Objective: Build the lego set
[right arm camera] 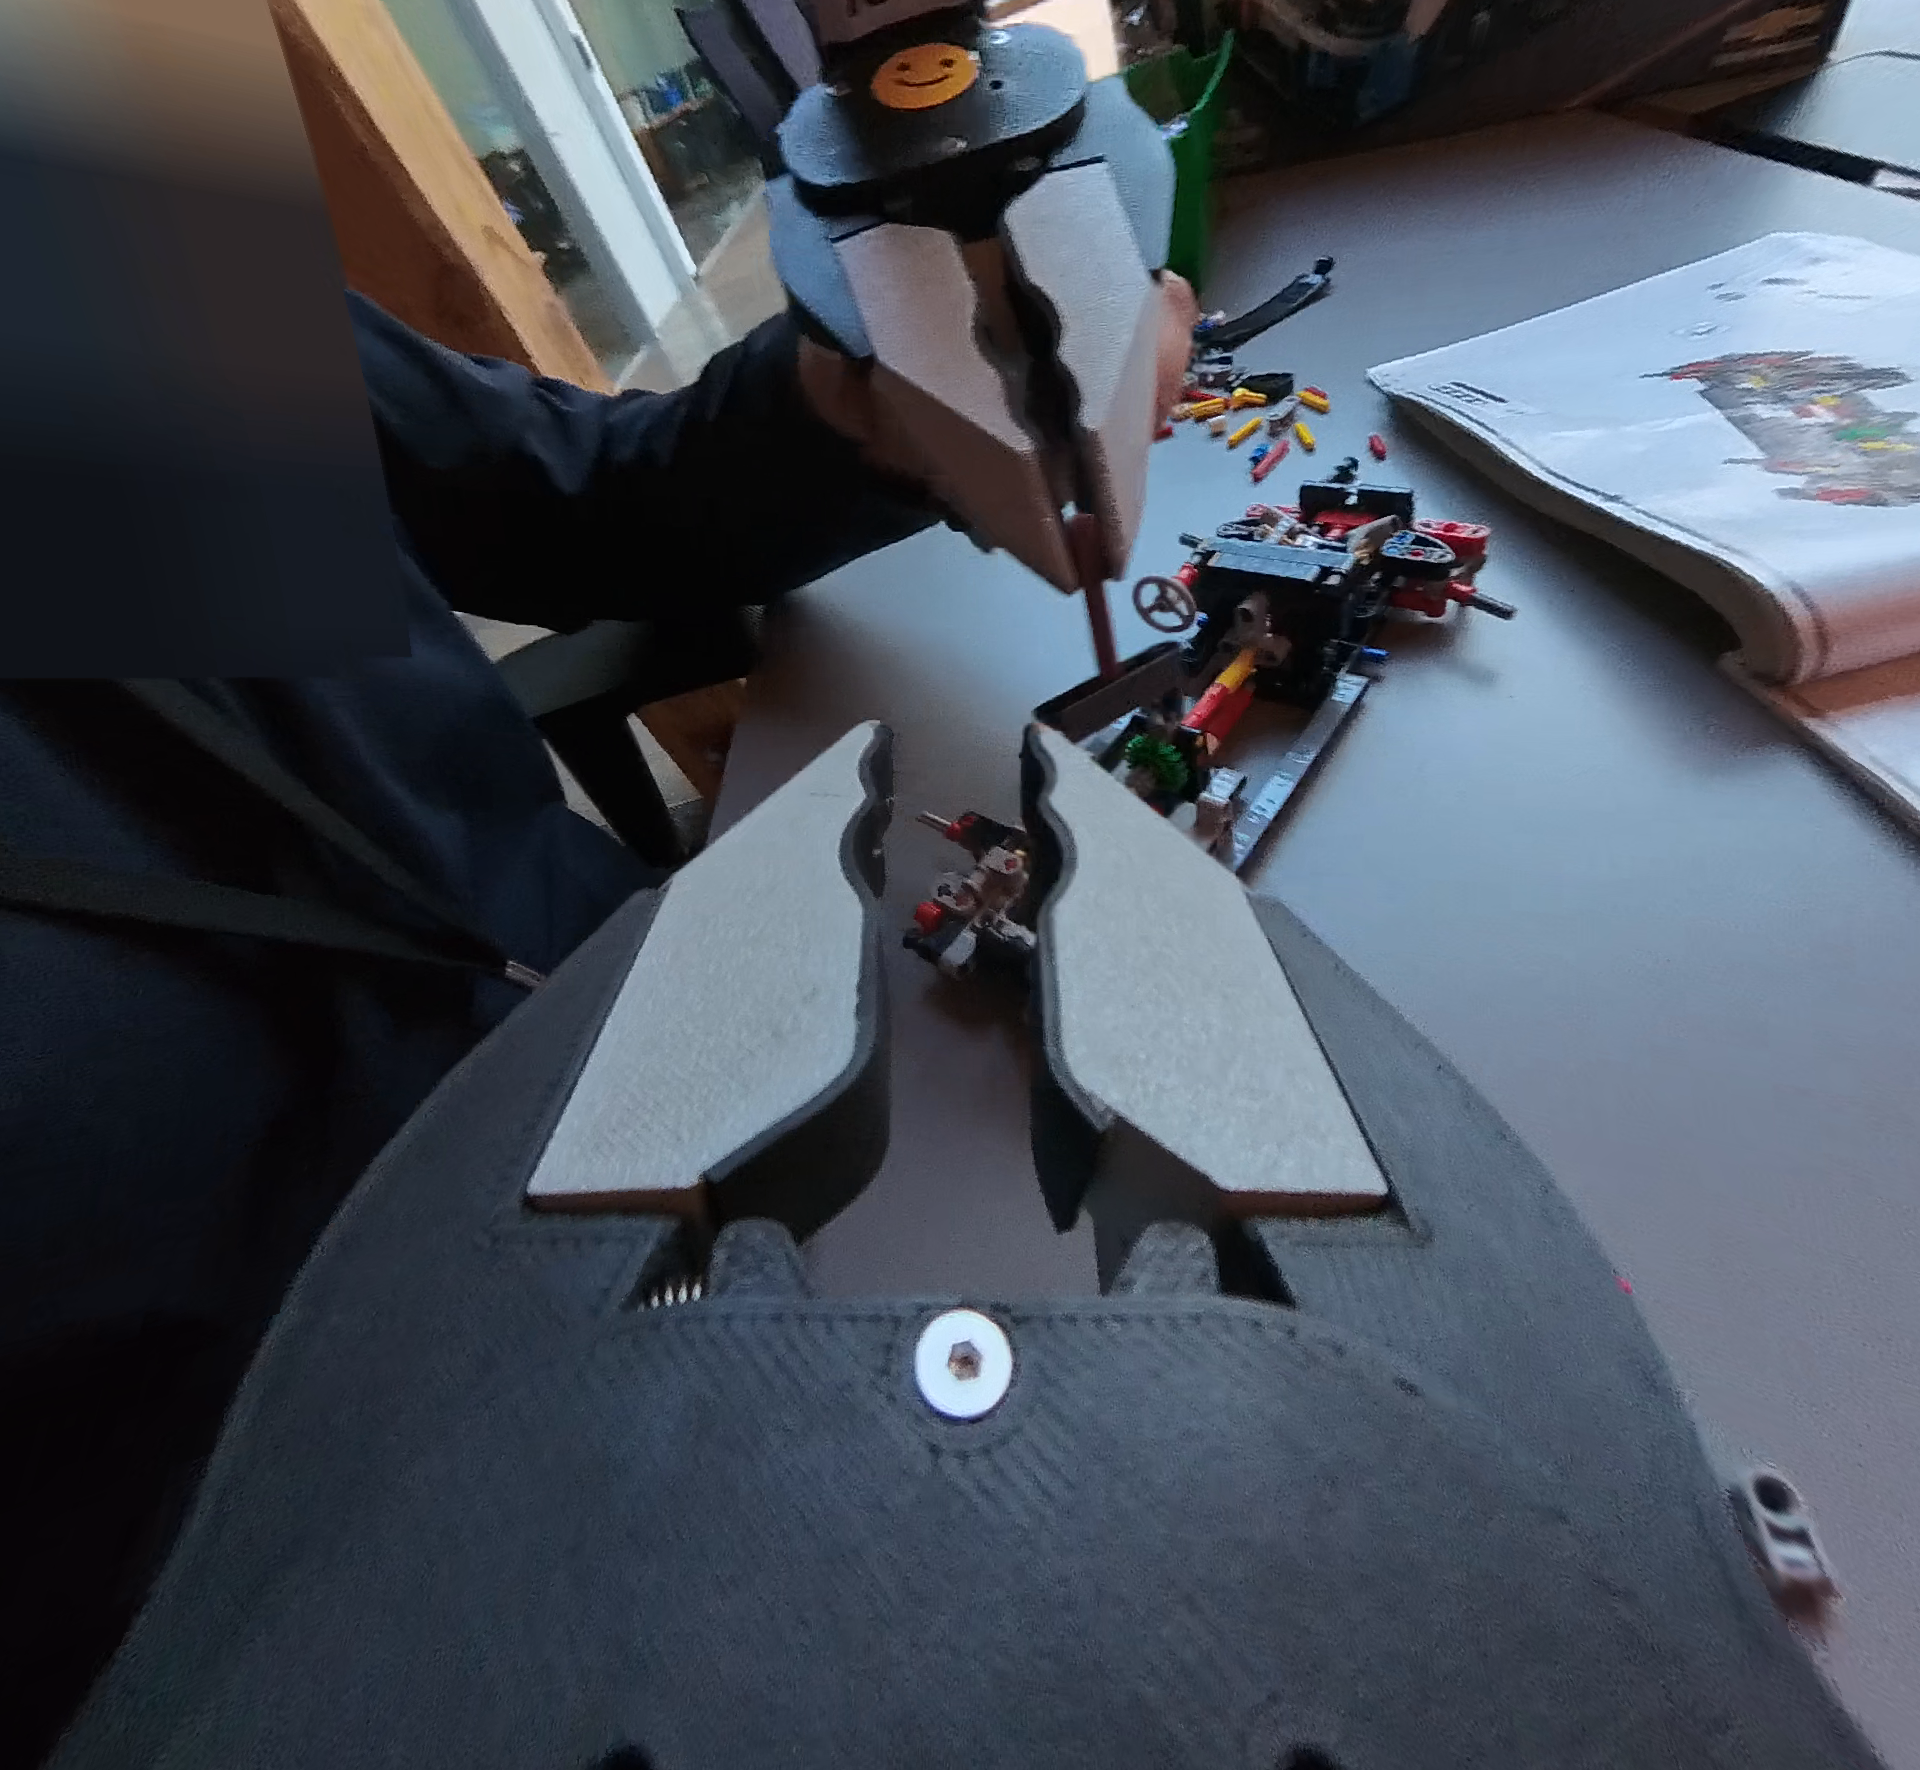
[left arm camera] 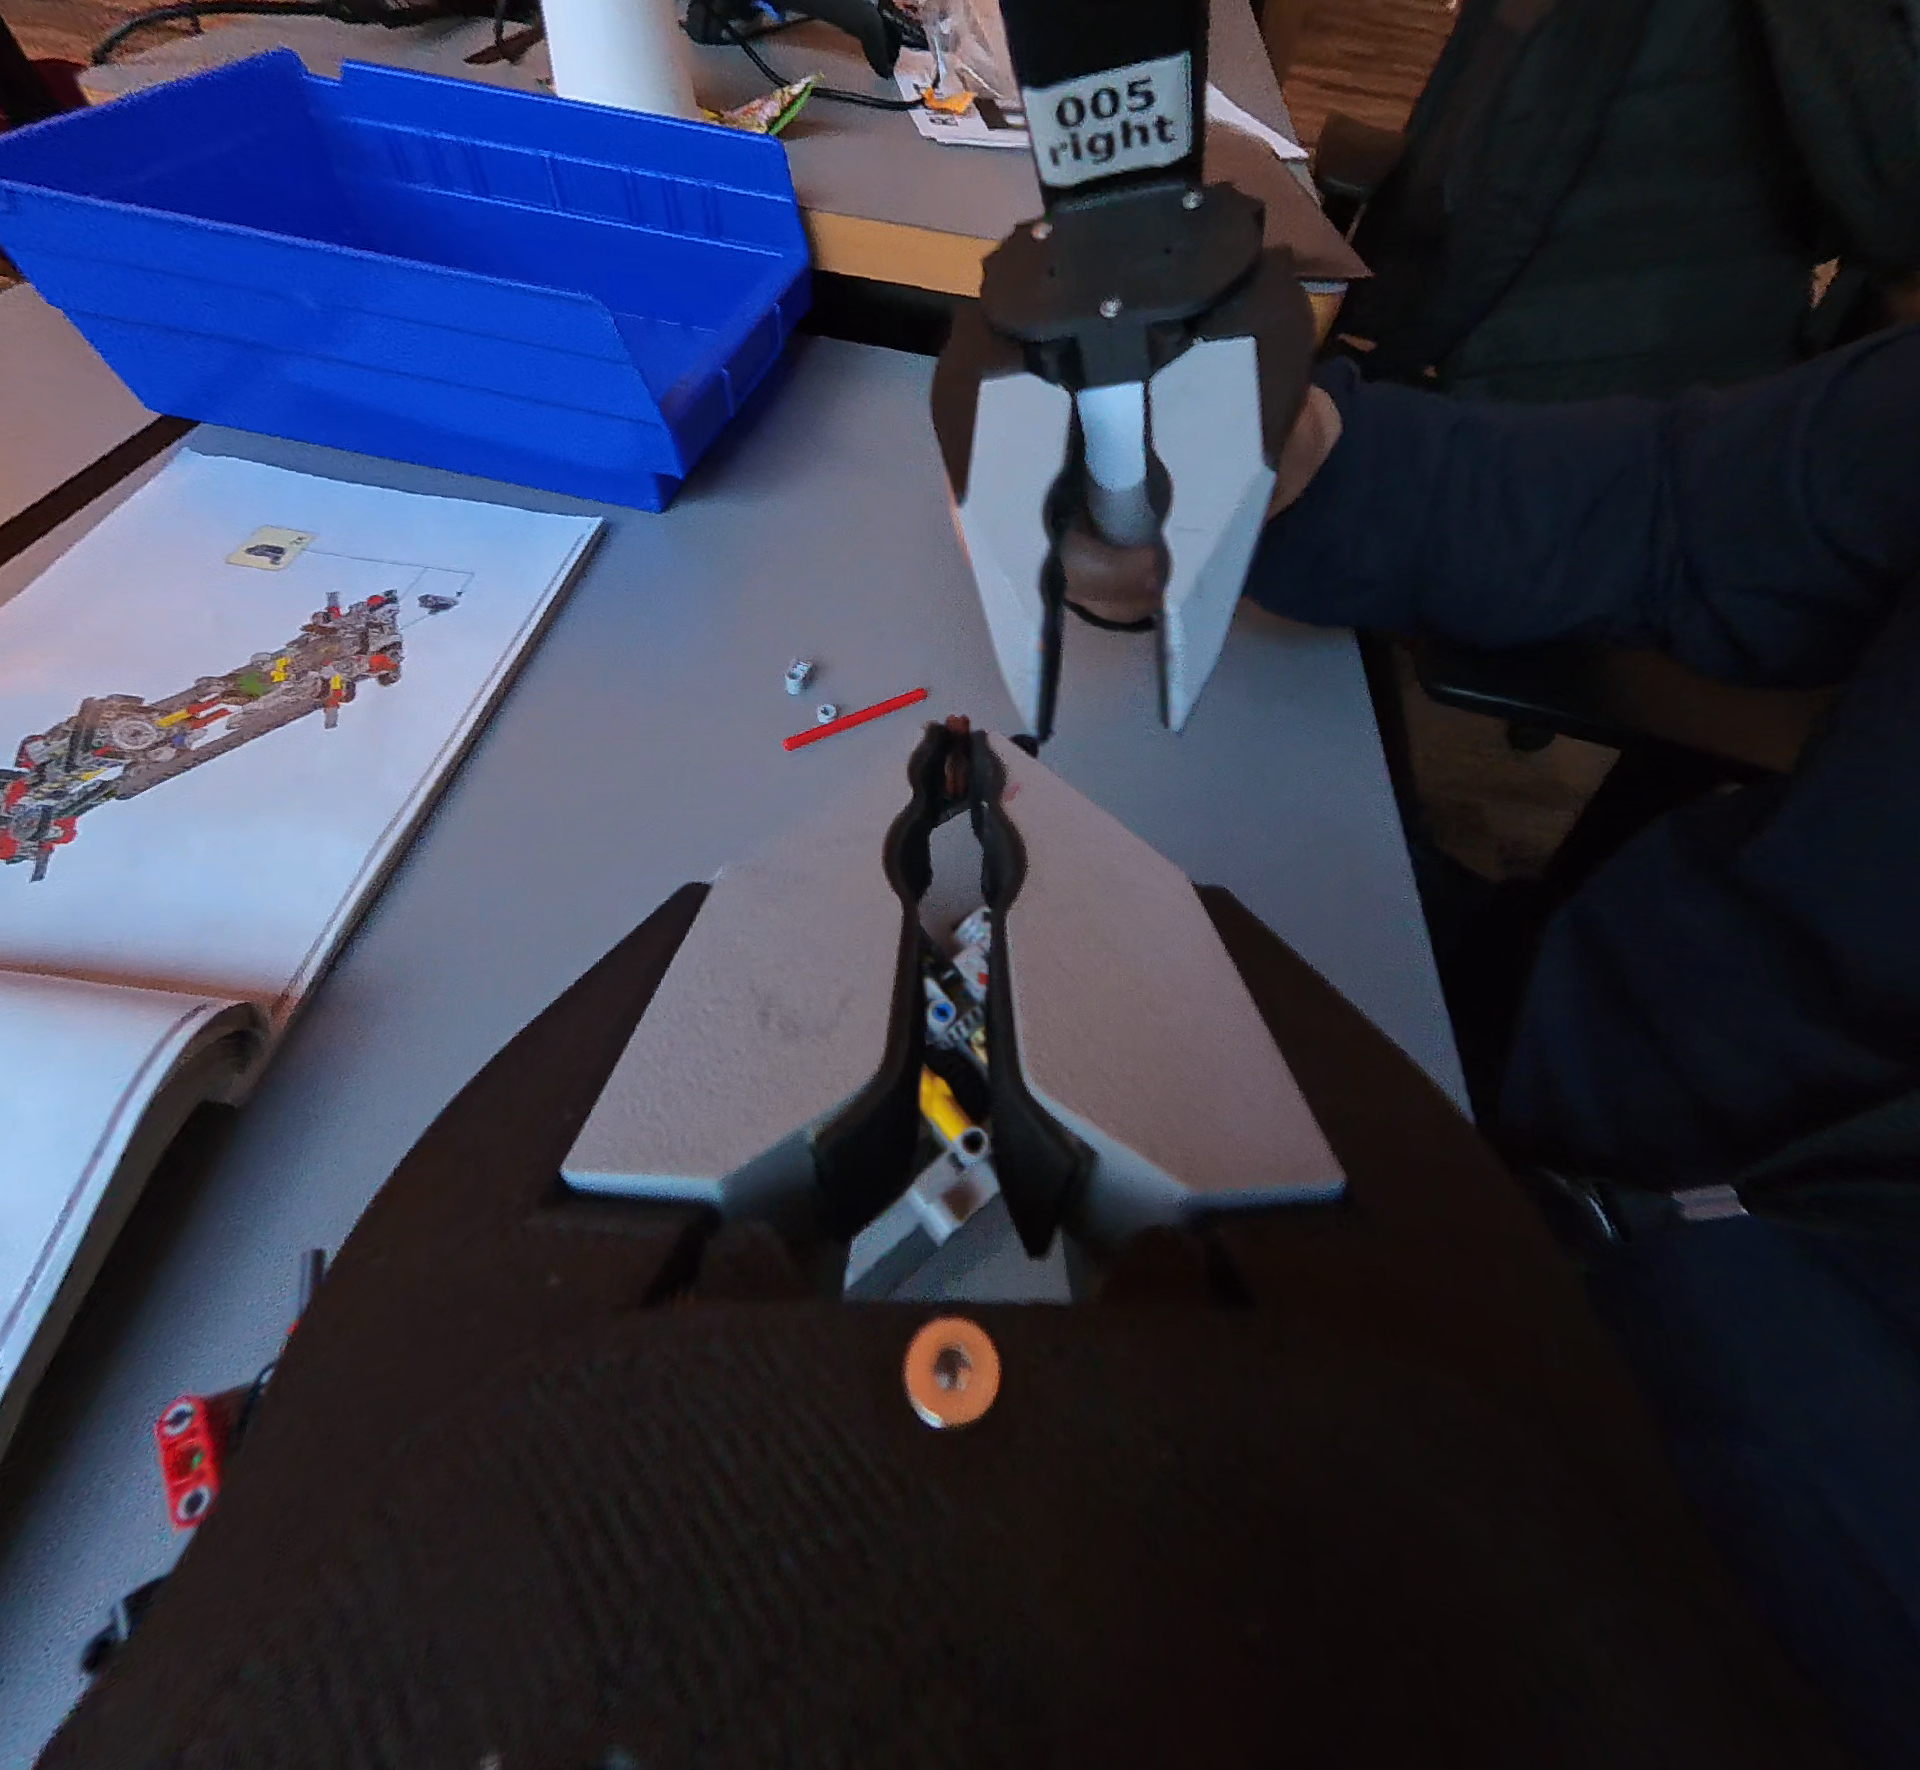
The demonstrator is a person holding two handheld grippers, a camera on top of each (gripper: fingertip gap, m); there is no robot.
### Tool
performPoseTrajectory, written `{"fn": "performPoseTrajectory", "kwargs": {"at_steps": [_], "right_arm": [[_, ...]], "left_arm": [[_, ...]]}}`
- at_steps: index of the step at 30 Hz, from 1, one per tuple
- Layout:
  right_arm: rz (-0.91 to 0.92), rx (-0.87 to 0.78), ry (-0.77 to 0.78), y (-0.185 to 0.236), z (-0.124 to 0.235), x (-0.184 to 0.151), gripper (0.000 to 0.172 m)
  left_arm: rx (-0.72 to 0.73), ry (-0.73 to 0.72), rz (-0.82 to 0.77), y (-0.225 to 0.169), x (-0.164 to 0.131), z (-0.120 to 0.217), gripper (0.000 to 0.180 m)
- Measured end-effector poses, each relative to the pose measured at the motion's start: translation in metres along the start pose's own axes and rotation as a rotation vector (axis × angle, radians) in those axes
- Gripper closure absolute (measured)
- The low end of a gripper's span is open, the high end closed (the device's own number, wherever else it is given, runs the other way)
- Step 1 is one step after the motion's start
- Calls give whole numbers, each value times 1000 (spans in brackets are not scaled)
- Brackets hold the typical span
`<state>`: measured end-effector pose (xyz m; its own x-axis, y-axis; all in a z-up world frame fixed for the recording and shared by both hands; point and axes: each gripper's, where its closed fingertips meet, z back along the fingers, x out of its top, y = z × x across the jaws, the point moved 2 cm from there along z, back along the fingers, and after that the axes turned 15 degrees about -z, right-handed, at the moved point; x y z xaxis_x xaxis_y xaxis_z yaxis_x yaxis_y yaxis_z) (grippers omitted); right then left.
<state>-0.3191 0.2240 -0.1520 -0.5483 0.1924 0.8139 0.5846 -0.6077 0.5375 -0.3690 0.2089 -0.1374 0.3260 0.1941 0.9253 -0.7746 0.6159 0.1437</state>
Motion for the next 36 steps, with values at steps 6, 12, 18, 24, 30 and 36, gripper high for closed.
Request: {"fn": "performPoseTrajectory", "kwargs": {"at_steps": [6, 12, 18, 24, 30, 36], "right_arm": [[25, 163, 60, 20, -20, -10, 141], [55, 29, -18, -20, 2, 16, 148], [140, 22, 43, -44, -26, 21, 154], [111, 93, 94, -35, -44, 7, 151], [188, 76, 118, -28, -38, 3, 154], [109, -2, -5, -52, -20, 19, 149]], "left_arm": [[-16, 4, 2, 16, -12, -3, 180], [10, 36, -61, 14, -29, 11, 180], [87, -11, 4, 26, -33, 13, 180], [108, -19, 71, 33, -39, 13, 180], [128, 2, 47, 35, -43, 10, 180], [122, -11, 43, 34, -41, 9, 180]]}}
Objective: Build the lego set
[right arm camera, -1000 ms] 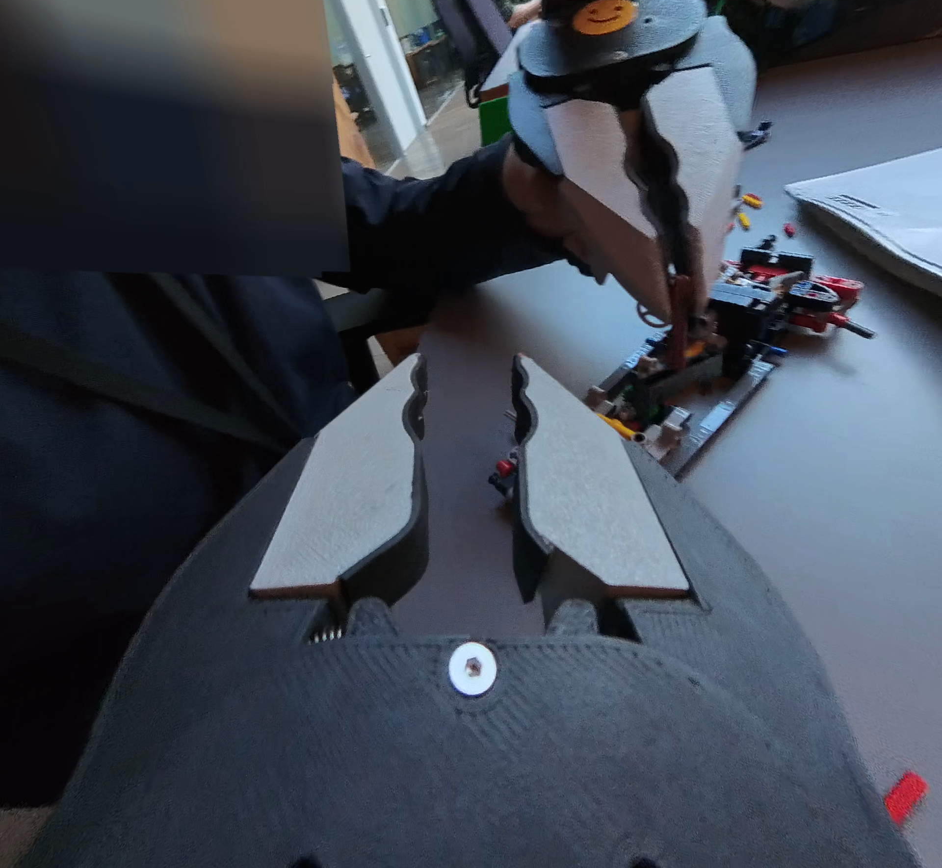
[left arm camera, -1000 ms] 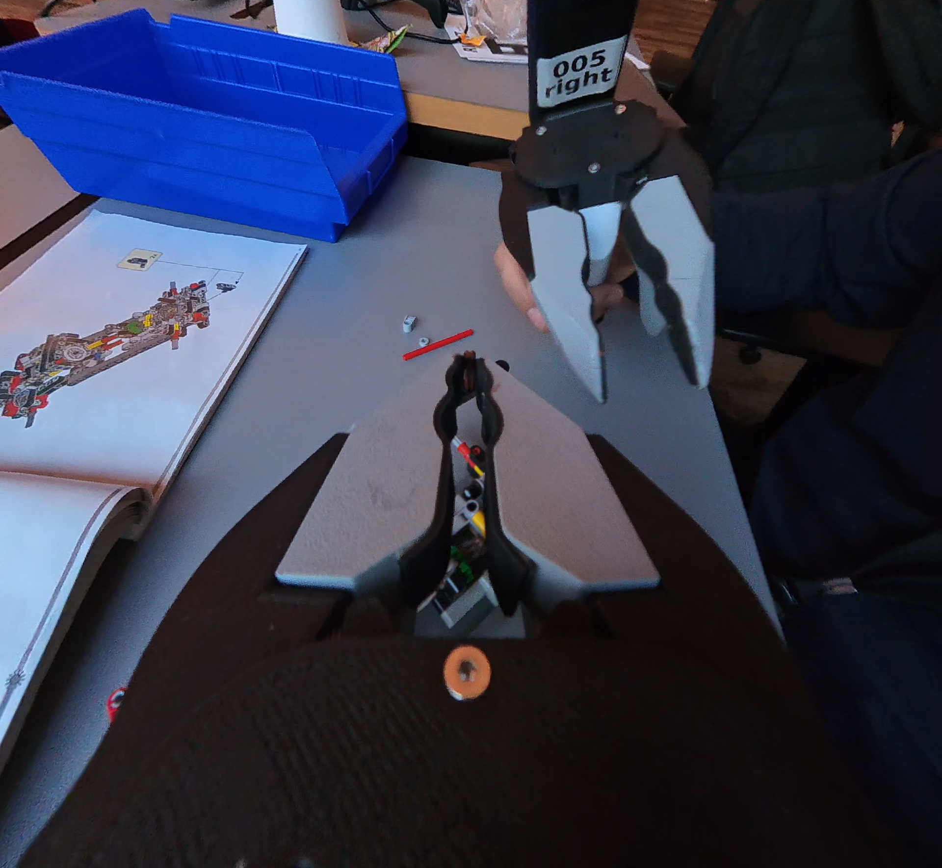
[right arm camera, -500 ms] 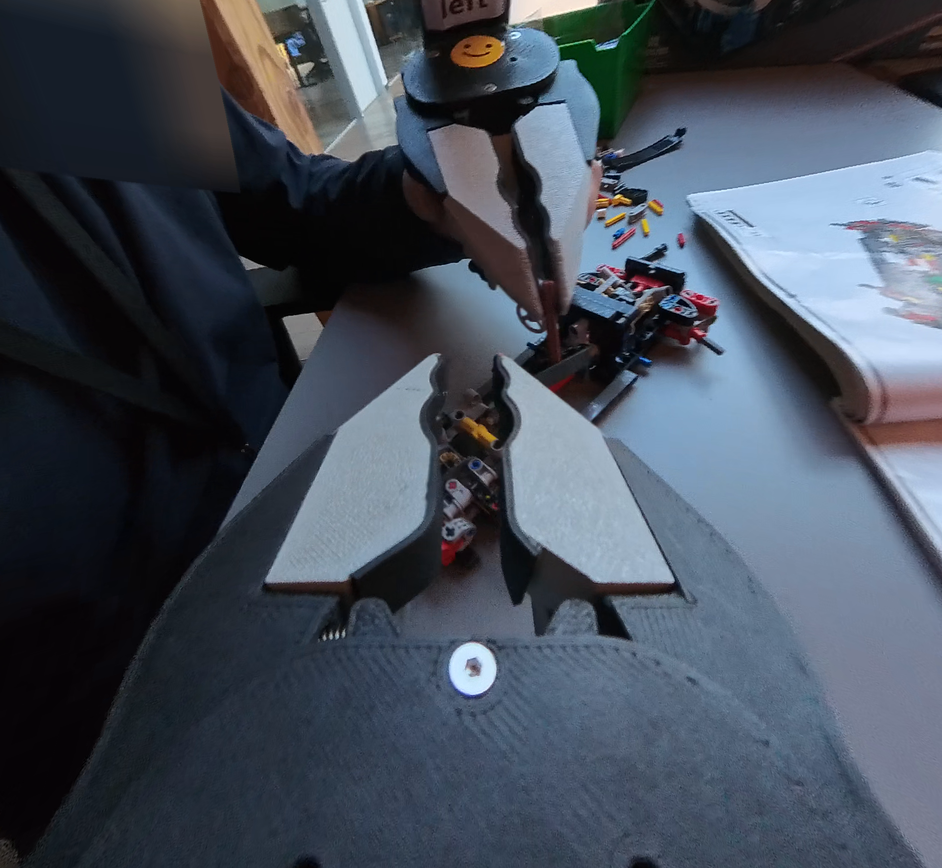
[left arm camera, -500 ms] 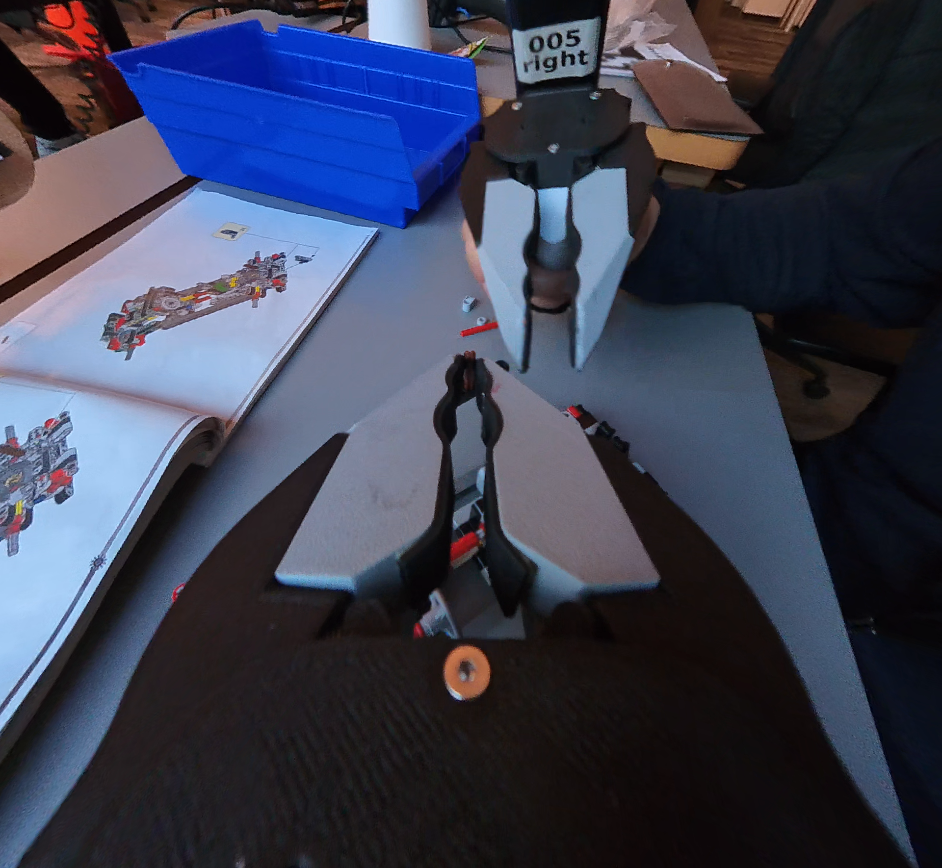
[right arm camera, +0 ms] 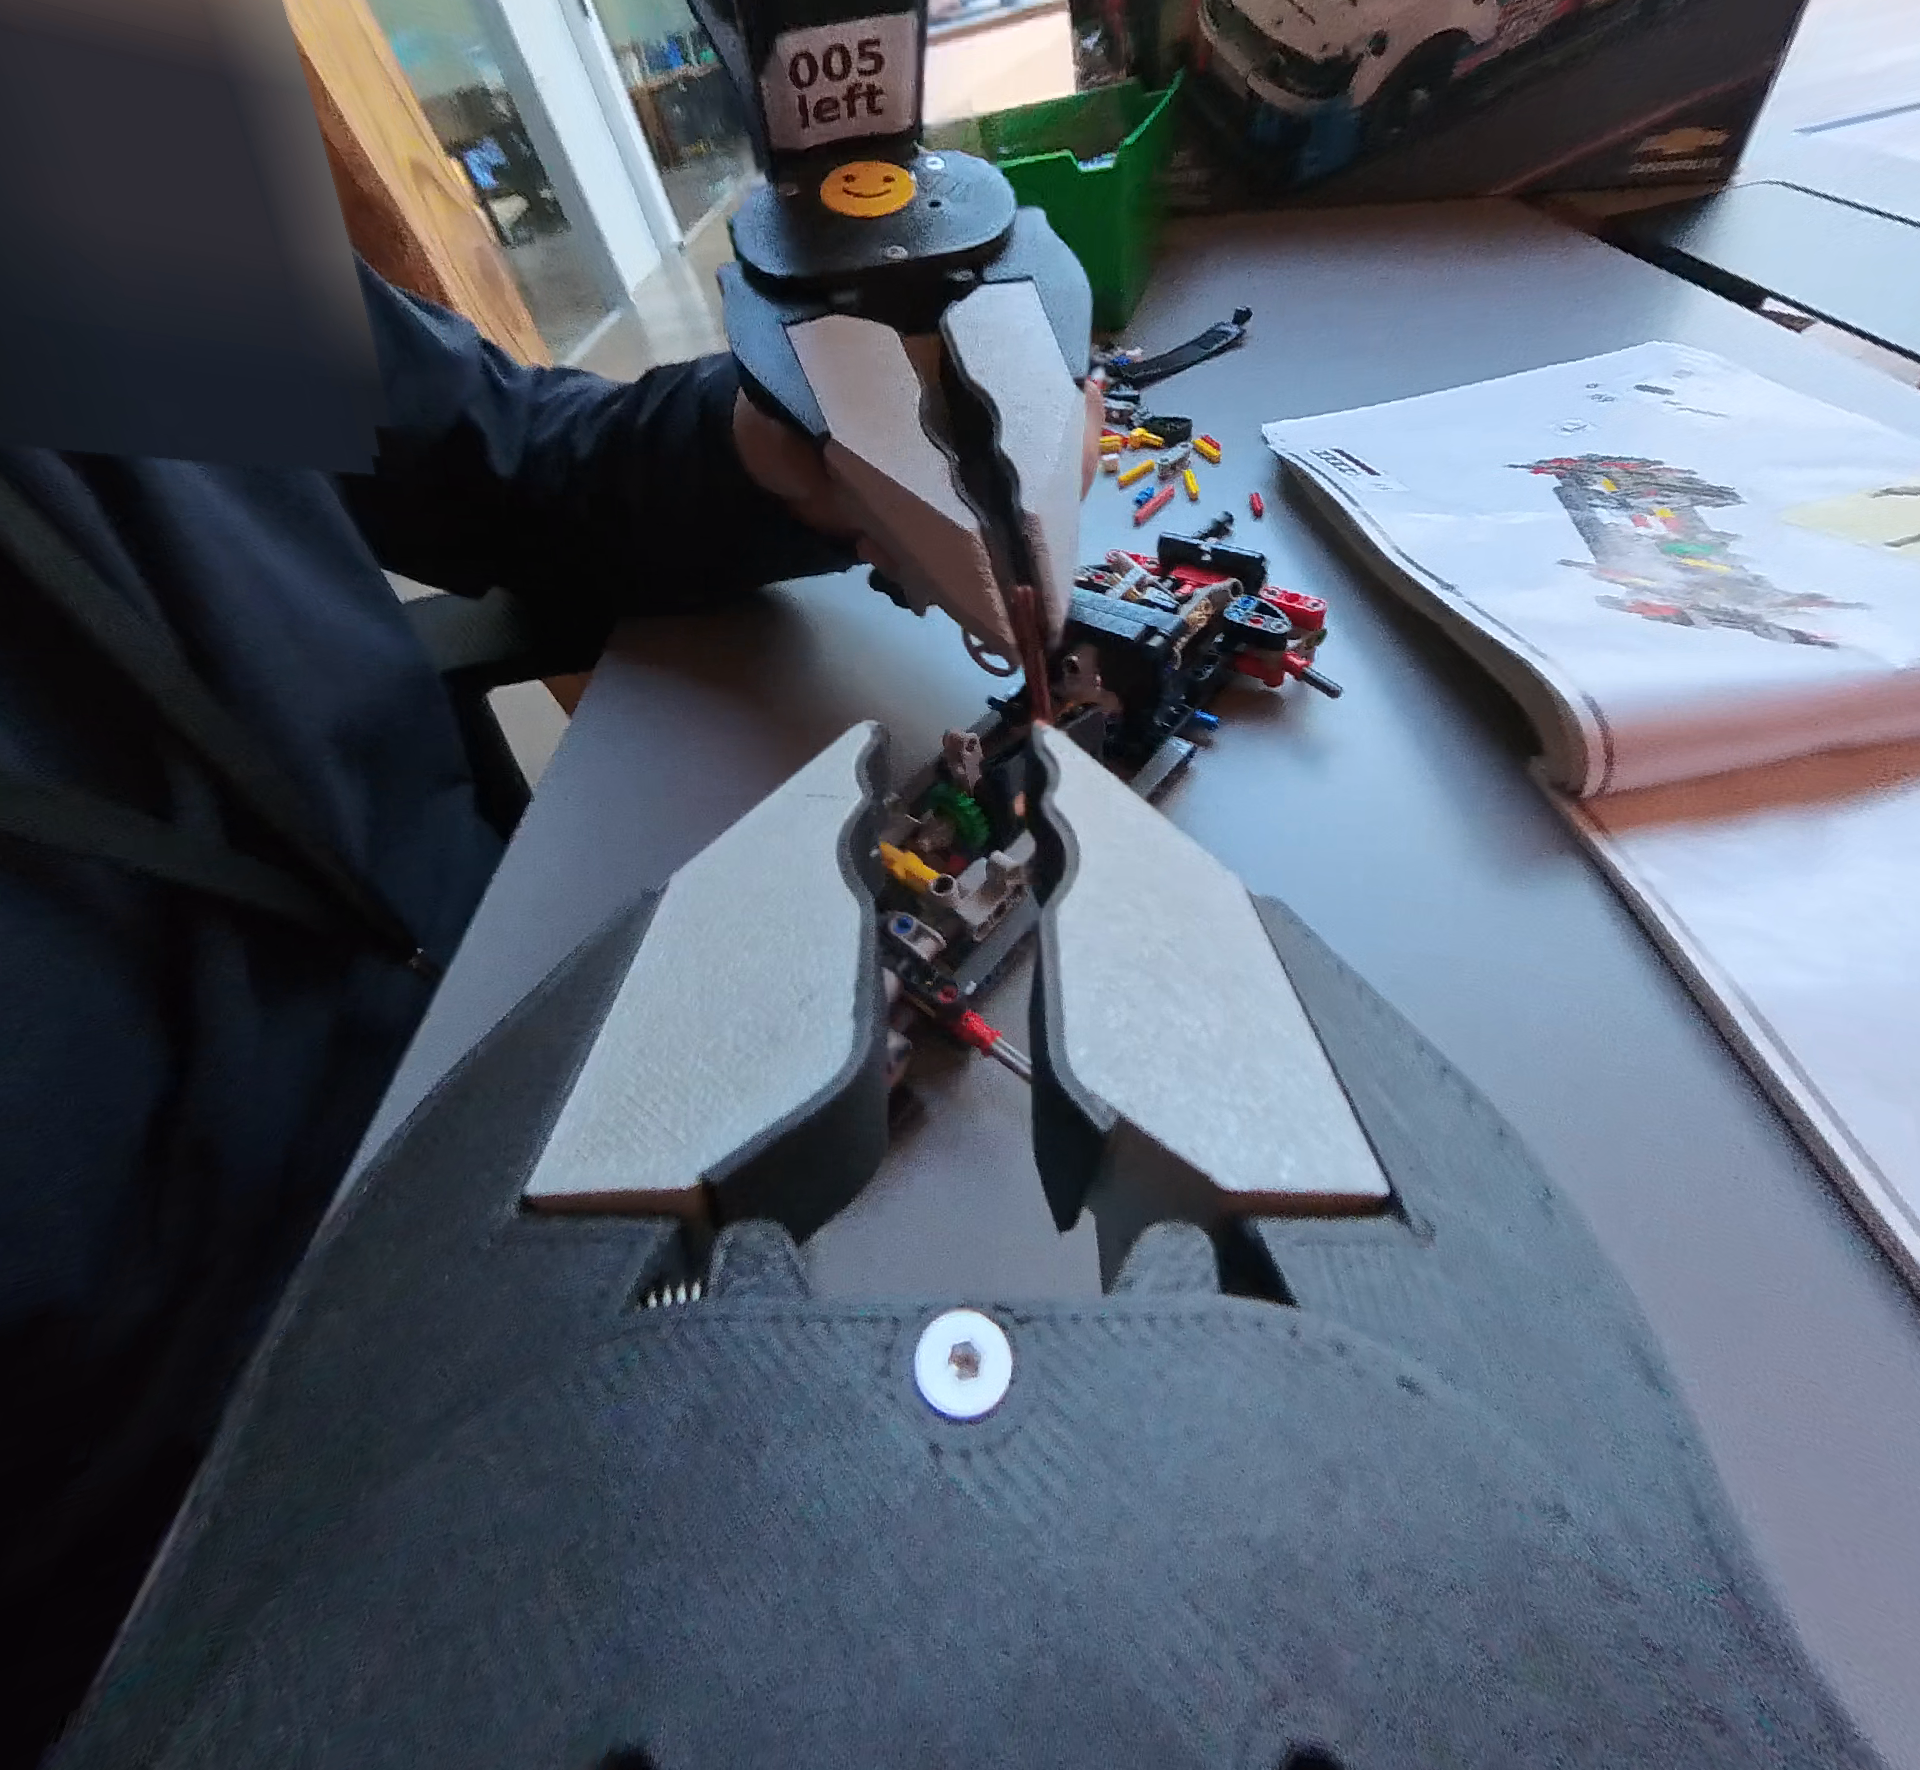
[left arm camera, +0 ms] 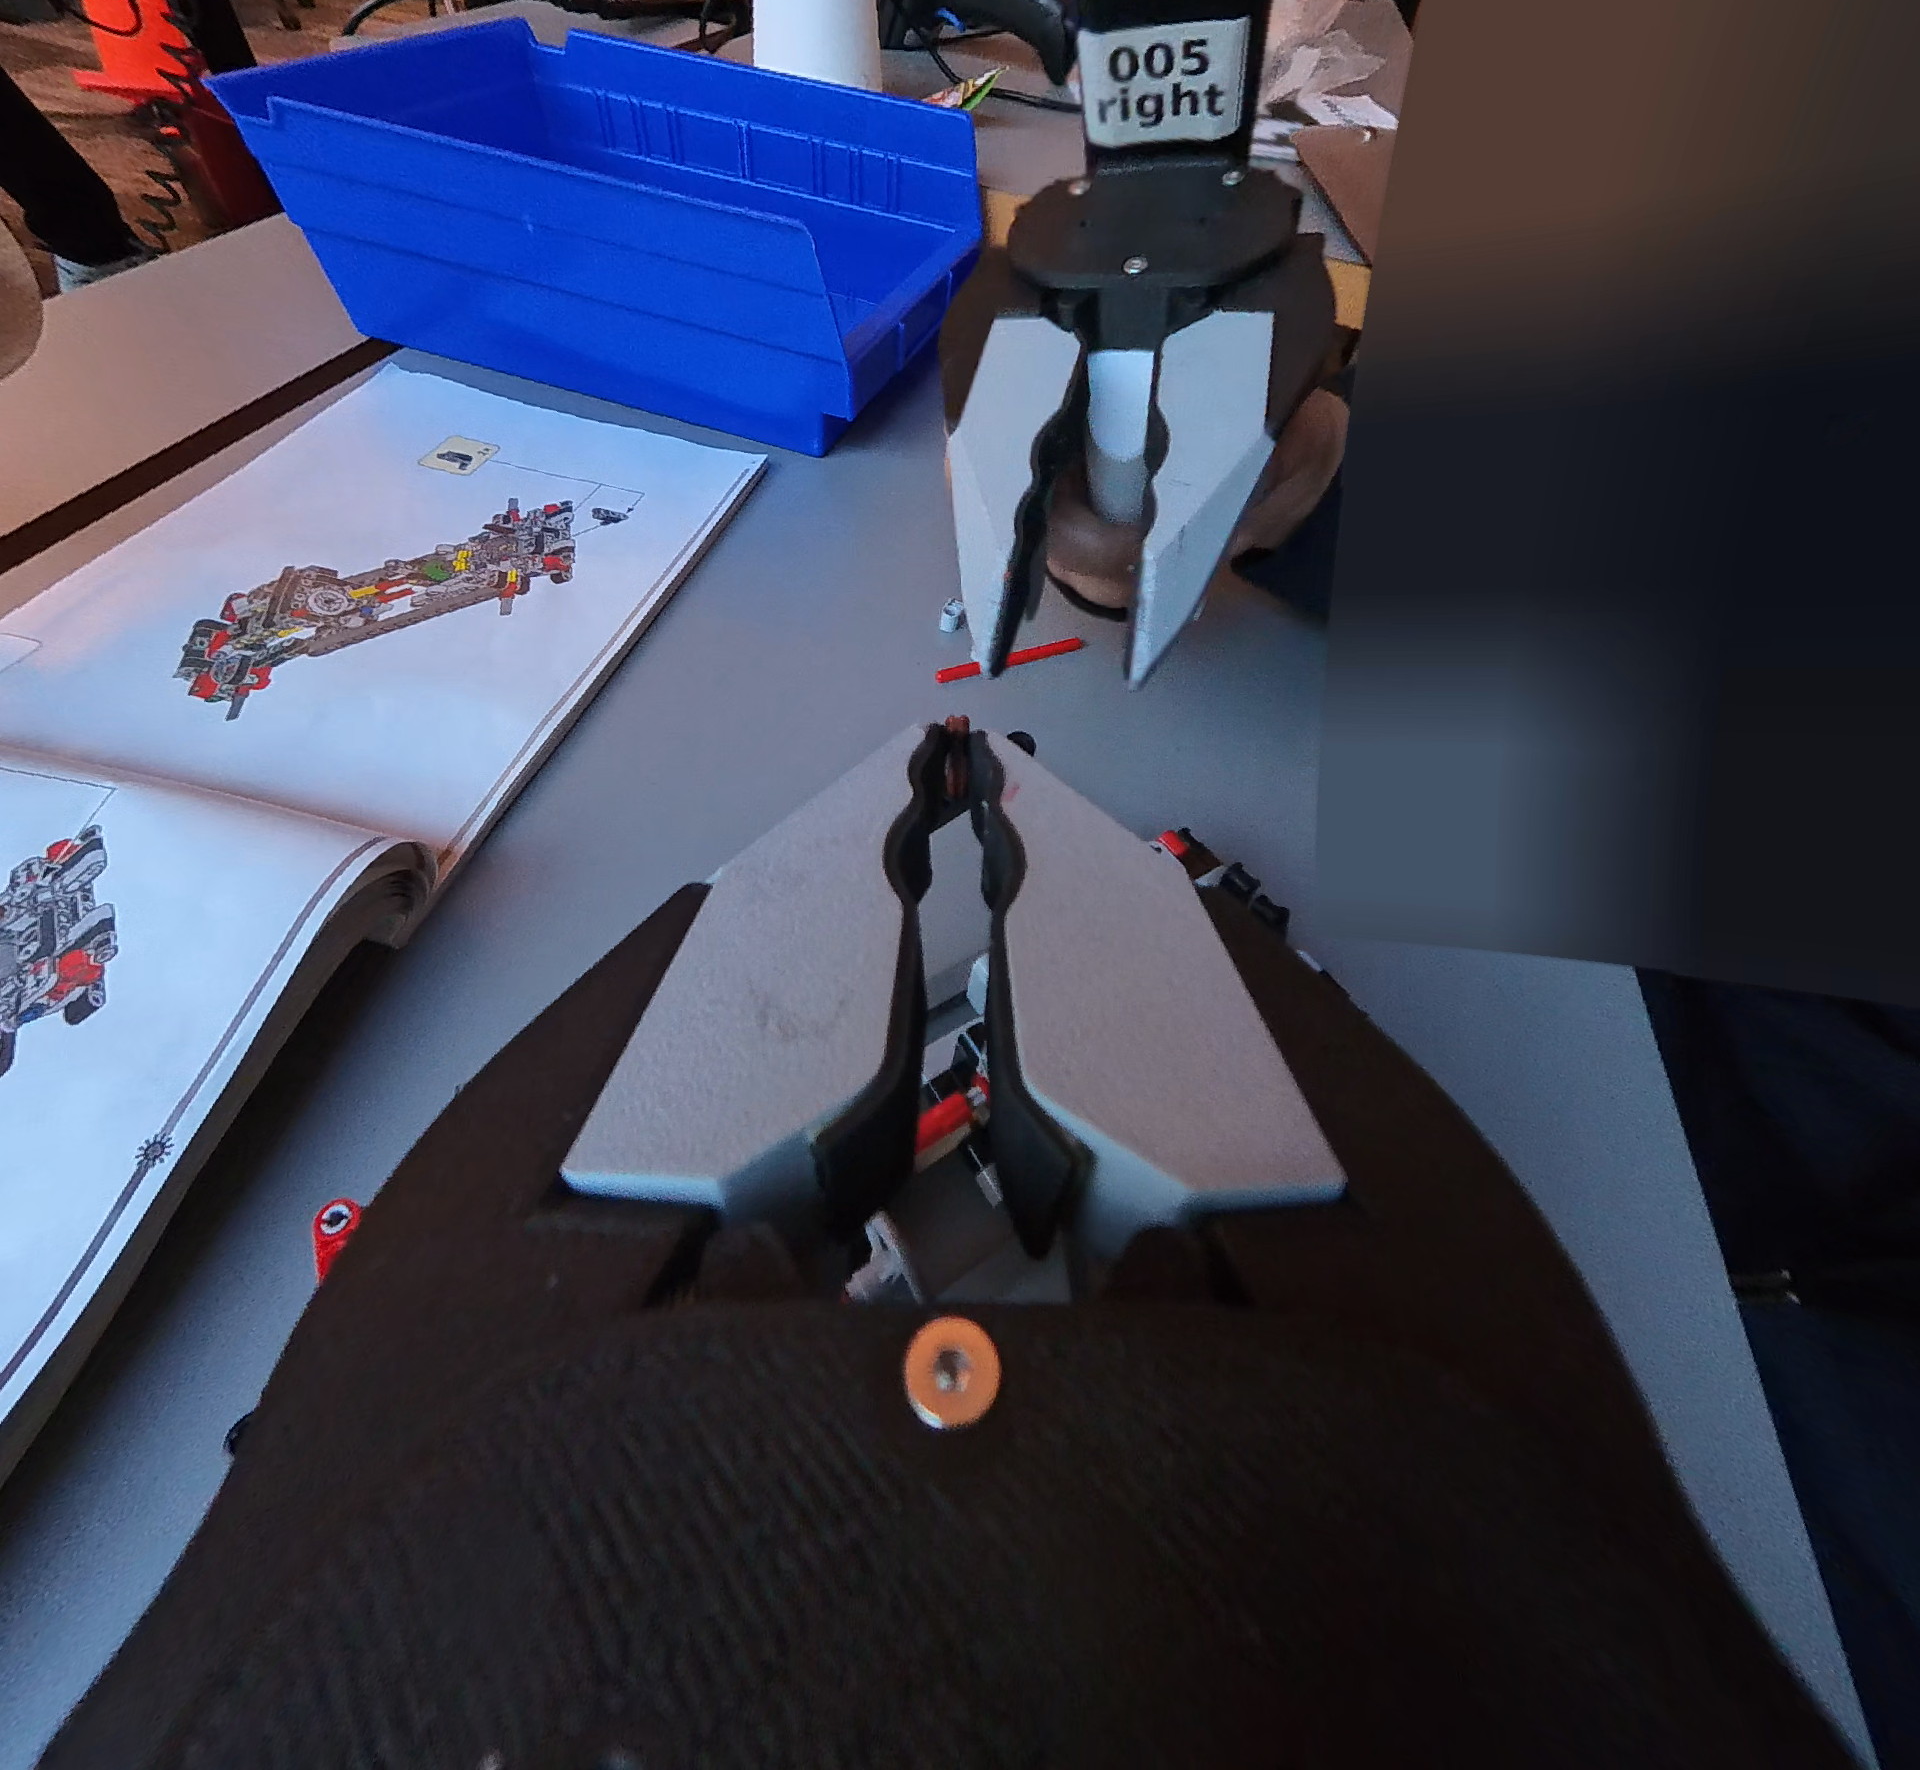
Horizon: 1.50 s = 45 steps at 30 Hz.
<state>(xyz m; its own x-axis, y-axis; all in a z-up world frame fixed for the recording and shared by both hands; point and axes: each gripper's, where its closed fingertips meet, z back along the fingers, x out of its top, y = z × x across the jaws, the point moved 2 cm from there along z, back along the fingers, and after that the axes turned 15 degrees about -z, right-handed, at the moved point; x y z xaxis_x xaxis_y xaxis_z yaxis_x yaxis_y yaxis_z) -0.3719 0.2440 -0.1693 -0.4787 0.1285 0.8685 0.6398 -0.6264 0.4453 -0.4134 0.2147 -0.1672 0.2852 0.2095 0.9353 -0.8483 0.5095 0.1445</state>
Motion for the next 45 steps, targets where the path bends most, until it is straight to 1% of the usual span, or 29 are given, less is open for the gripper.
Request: {"fn": "performPoseTrajectory", "kwargs": {"at_steps": [2, 4, 7, 10, 13, 15, 16, 20, 23, 25, 27, 28, 29, 31, 34, 37, 38, 41, 45], "right_arm": [[-2, 38, 6, 7, -8, -1, 149], [25, 59, 49, 16, -18, -8, 149], [81, 59, 99, 23, -25, -16, 148], [94, 29, 47, 18, -10, -4, 151], [47, -35, -38, 1, 9, 9, 150], [18, -75, 2, -9, 6, 2, 145], [20, -68, 26, -8, 1, -2, 144], [63, -18, 122, 7, -22, -18, 145], [101, -7, 153, 13, -25, -22, 148], [111, -42, 119, 7, -16, -15, 152], [88, -66, 40, 1, -4, -2, 156], [70, -73, 2, -1, 0, 5, 155], [58, -80, -23, -3, 3, 10, 151], [77, -103, -12, -3, 1, 10, 147], [156, -151, 73, -3, -12, -1, 150], [178, -175, 131, -7, -20, -11, 159], [178, -171, 135, -6, -22, -12, 160], [165, -135, 133, -3, -23, -12, 170], [144, -138, 108, -4, -23, -8, 171]], "left_arm": [[2, 2, -3, 1, -1, 0, 180], [9, 2, 1, 2, -1, 1, 180], [-3, -5, 8, 2, -1, 2, 180], [-10, -2, -14, 3, -1, 3, 180], [-22, -11, -10, 3, -1, 5, 180], [-35, -22, 6, 2, -1, 4, 180], [-40, -26, 12, 2, -1, 4, 180], [-40, -16, 1, 0, -2, 2, 180], [-50, -14, -13, -1, -2, 2, 180], [-58, -12, -20, -3, -2, 2, 180], [-68, -13, -28, -4, -1, 2, 180], [-74, -12, -32, -6, -1, 2, 180], [-79, -10, -37, -7, -1, 2, 180], [-89, -6, -50, -9, -1, 1, 180], [-108, -1, -63, -14, -2, -1, 180], [-119, 0, -82, -18, -1, -2, 180], [-123, 0, -86, -19, 0, -2, 180], [-117, 3, -93, -19, 0, -2, 180], [-101, -7, -70, -15, 2, -1, 180]]}}
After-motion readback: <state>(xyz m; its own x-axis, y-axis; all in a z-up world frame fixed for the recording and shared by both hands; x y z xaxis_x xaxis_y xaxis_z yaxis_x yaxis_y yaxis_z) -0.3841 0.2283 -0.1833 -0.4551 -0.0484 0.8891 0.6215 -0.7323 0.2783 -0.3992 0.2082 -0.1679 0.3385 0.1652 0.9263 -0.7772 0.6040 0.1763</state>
